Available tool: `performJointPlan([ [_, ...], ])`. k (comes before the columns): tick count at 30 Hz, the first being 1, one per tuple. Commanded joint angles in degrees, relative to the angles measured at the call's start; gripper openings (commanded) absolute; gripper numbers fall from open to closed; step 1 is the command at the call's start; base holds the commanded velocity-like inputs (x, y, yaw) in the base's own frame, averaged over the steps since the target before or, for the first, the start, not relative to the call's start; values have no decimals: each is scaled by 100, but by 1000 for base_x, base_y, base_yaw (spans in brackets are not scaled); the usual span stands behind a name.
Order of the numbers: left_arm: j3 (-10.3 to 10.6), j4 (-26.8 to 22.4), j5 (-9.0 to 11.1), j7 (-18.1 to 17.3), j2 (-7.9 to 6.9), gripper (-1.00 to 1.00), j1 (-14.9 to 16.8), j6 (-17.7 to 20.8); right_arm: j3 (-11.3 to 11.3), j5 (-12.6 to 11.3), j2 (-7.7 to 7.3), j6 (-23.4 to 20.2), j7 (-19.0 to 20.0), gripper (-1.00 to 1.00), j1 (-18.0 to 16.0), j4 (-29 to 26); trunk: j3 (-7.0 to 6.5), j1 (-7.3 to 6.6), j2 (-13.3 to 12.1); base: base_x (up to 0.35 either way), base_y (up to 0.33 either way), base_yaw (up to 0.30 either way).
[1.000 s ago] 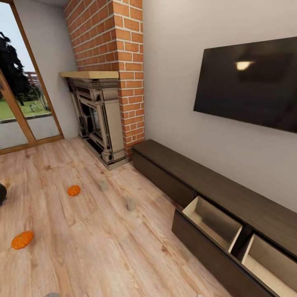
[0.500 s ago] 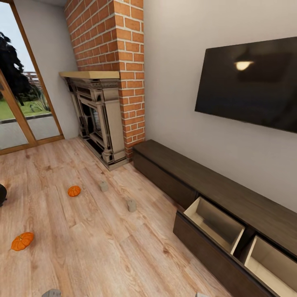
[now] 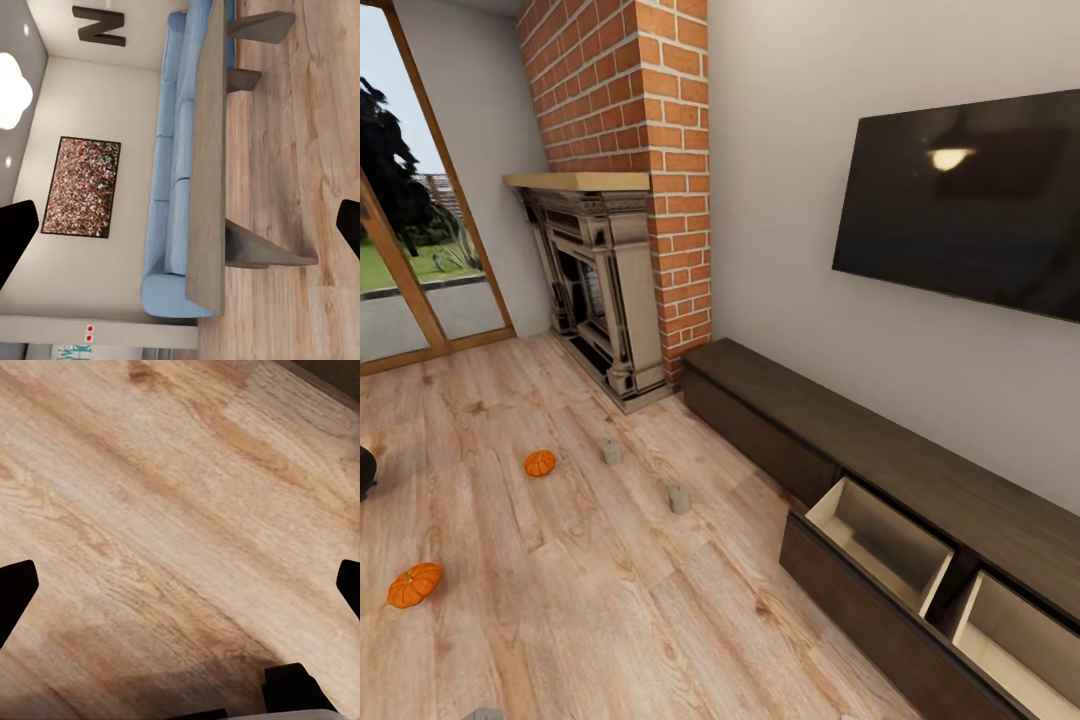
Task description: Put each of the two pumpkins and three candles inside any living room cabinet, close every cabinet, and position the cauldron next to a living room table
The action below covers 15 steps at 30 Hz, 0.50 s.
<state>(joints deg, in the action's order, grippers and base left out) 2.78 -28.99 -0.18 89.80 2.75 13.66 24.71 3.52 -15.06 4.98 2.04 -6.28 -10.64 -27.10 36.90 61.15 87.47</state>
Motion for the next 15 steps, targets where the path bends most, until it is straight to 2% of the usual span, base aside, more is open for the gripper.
performJointPlan([
  [1,5,-1,-3,20,-1,100,1,60,37,-59,-4,20,-37,100,-2,1,5,0,2,0,0,0],
  [15,5,-1,1,-18,-3,100,-4,59,34,-59,-14,18,-23,100,0,3,5,0,2,0,0,0],
])
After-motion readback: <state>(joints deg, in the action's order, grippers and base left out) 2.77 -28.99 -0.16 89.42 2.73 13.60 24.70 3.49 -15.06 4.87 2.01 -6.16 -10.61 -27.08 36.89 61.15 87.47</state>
